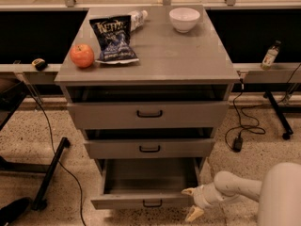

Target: Open bottom drawer

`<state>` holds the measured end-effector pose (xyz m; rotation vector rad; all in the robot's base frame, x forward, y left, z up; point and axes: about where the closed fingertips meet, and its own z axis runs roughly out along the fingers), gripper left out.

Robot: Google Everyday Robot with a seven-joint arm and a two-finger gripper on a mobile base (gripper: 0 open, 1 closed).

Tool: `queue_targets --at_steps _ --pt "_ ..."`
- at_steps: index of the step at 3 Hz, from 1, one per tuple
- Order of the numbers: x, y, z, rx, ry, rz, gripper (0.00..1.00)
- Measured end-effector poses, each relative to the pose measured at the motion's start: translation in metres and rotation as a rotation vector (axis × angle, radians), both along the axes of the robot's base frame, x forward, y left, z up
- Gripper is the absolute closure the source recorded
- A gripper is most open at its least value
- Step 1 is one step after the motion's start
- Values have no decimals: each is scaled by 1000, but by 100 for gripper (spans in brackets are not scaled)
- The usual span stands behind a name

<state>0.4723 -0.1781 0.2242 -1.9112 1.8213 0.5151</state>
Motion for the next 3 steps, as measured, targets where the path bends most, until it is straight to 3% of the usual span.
queue_targets --at_steps 1,2,3 --pt "5 -5 17 1 -54 -28 23" --pt "32 2 26 28 -119 -52 28" --pt "71 7 31 44 -174 -78 46"
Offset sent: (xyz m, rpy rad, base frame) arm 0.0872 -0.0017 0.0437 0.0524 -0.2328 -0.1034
